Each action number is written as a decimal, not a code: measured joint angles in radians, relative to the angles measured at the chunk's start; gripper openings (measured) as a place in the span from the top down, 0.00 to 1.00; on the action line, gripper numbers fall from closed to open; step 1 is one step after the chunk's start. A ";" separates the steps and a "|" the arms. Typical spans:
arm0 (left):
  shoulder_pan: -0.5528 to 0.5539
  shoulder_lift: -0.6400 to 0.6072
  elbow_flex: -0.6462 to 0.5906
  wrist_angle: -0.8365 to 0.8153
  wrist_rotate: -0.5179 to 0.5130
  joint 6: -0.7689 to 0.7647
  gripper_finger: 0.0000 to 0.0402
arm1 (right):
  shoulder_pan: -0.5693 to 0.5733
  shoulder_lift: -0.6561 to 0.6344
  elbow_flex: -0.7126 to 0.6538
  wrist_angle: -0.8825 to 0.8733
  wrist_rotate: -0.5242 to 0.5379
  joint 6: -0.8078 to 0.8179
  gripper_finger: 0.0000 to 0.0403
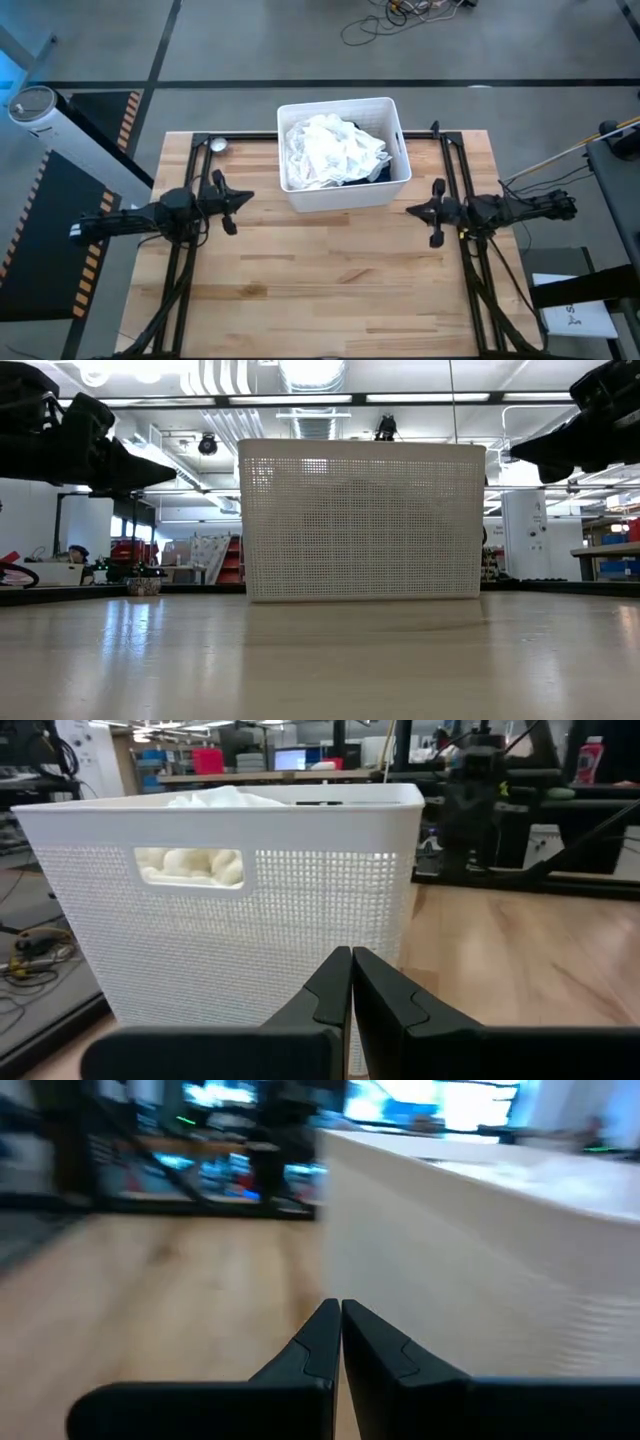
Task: Sort clothes
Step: Return to Home Position
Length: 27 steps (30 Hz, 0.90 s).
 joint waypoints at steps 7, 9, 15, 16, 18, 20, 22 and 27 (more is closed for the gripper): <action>0.000 -0.011 0.000 0.006 -0.001 0.003 1.00 | -0.002 0.007 -0.015 0.036 -0.177 0.038 1.00; 0.000 -0.016 0.000 0.007 -0.001 0.014 1.00 | -0.007 0.008 -0.015 0.036 -0.179 0.031 1.00; 0.000 -0.050 0.000 0.011 -0.018 0.034 1.00 | -0.048 0.006 -0.025 0.063 -0.225 0.044 1.00; 0.000 -0.057 0.000 0.011 -0.019 0.035 1.00 | -0.062 0.007 -0.030 0.072 -0.249 0.047 1.00; 0.000 -0.067 0.000 0.012 -0.019 0.036 1.00 | -0.094 0.007 -0.041 0.096 -0.298 0.047 1.00; 0.000 -0.067 -0.001 0.012 -0.019 0.037 1.00 | -0.129 0.008 -0.043 0.098 -0.327 0.048 1.00; 0.000 -0.064 -0.001 0.011 -0.021 0.040 1.00 | -0.161 0.010 -0.044 0.102 -0.344 0.058 1.00; 0.000 -0.059 -0.001 0.010 -0.025 0.036 1.00 | -0.194 0.016 -0.044 0.103 -0.359 0.049 1.00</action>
